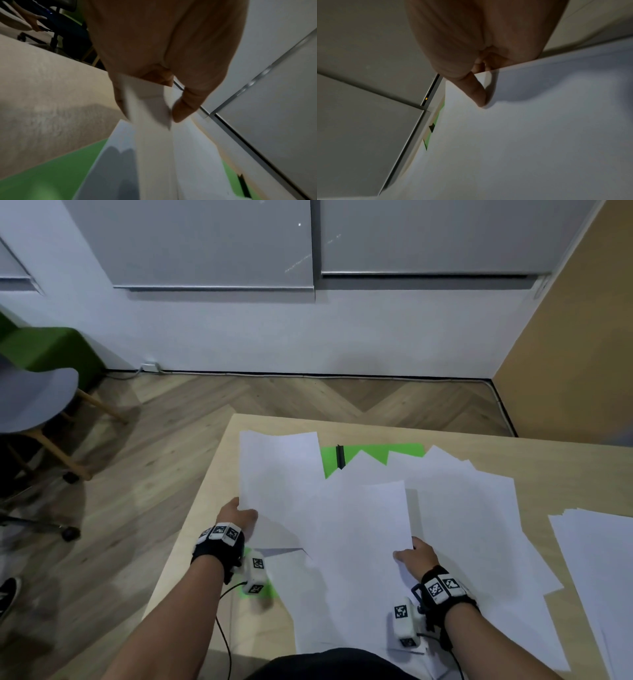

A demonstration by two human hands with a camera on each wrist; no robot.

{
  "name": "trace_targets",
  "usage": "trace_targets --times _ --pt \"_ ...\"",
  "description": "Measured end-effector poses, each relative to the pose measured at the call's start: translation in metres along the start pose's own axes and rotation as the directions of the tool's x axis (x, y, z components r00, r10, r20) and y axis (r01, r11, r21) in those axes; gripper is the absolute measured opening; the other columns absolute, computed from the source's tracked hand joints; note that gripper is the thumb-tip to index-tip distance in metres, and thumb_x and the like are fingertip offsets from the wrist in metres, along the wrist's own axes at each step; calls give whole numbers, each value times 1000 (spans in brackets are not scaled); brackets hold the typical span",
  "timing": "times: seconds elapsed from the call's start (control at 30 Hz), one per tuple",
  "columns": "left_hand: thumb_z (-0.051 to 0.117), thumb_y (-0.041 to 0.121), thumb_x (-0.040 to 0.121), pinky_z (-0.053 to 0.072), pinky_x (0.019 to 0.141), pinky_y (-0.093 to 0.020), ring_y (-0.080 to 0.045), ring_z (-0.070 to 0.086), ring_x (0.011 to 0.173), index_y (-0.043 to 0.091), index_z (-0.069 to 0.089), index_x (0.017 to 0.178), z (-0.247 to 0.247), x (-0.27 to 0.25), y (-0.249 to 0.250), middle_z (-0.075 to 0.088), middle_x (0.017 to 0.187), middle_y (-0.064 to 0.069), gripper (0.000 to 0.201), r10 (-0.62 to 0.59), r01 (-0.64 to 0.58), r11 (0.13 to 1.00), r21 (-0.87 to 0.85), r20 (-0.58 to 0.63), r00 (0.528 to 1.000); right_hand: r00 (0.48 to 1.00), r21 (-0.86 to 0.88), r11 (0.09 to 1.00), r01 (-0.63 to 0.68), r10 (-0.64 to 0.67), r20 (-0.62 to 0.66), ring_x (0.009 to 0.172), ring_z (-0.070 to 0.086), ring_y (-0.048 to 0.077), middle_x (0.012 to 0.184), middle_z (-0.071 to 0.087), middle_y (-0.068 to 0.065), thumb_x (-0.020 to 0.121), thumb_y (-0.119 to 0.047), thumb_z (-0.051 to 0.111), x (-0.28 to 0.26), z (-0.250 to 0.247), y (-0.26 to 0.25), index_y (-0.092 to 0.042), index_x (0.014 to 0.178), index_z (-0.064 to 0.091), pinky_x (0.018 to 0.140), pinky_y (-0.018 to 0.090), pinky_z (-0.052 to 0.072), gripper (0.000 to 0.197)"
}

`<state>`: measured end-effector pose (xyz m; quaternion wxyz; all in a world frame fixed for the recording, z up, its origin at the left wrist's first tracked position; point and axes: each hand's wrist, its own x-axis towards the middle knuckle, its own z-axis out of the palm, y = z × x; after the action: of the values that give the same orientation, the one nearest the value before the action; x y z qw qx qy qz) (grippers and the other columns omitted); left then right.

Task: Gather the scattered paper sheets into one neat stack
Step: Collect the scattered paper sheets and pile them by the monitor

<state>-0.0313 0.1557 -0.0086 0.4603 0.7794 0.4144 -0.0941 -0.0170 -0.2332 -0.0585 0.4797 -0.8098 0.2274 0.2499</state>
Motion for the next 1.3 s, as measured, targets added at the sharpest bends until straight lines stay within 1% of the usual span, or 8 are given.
trace_targets --times 0.07,0.17,0.43,0.57,0.73,0.93,1.07,1.3 --pt "64 15 76 52 71 -34 -25 64 79 12 64 114 -2 2 1 71 99 -8 38 7 -6 999 -41 31 999 1000 26 1000 10 -10 -19 76 56 18 87 63 6 85 1 63 -1 -3 -3 -5 91 62 61 22 43 9" --pt "78 33 70 53 90 -39 -28 66 98 7 57 130 5 6 -8 68 115 -8 68 -3 5 997 -73 26 1000 999 38 998 43 -43 -9 78 57 19 88 65 5 86 0 62 -3 -2 -5 -5 96 63 60 20 43 12" --pt "65 13 77 49 68 -27 -24 62 72 13 66 98 17 -3 -15 71 95 -10 21 -45 46 999 -12 13 999 999 24 999 34 -34 7 84 59 22 91 65 3 87 -1 60 -5 1 -6 -10 99 61 72 25 45 16" --pt "73 30 73 57 80 -37 -26 69 82 16 68 100 21 -2 -17 74 96 -6 32 -18 18 993 -114 0 1000 999 4 999 34 -34 21 84 59 21 89 64 1 86 -2 60 -4 2 -6 -10 101 61 71 25 45 17" --pt "57 14 88 45 76 -33 -37 63 93 11 65 119 12 -10 12 69 108 -19 32 128 -116 991 72 -207 970 999 -25 999 35 -34 14 87 58 23 93 65 4 86 -3 60 -4 1 -6 -9 102 61 77 26 43 16" --pt "57 24 84 55 82 -42 -33 66 92 19 59 116 -18 -1 46 69 103 -12 33 248 -374 902 -217 -449 858 1000 -32 999 21 -21 12 87 55 24 86 61 2 88 -2 57 -4 1 -9 -7 102 60 62 24 40 15" --pt "62 22 85 52 96 -39 -19 67 102 23 57 126 -16 -9 58 69 114 1 42 317 -411 829 -379 -287 904 1000 31 1000 -6 5 15 90 55 25 97 63 9 89 2 53 -2 1 -9 -7 101 60 68 28 41 17" --pt "62 10 85 51 82 -30 -24 66 98 16 56 129 40 -43 31 68 112 -4 44 347 -333 932 -144 86 934 999 91 995 -47 46 11 92 54 26 99 62 12 91 0 49 4 0 -6 -5 96 60 77 29 39 13"
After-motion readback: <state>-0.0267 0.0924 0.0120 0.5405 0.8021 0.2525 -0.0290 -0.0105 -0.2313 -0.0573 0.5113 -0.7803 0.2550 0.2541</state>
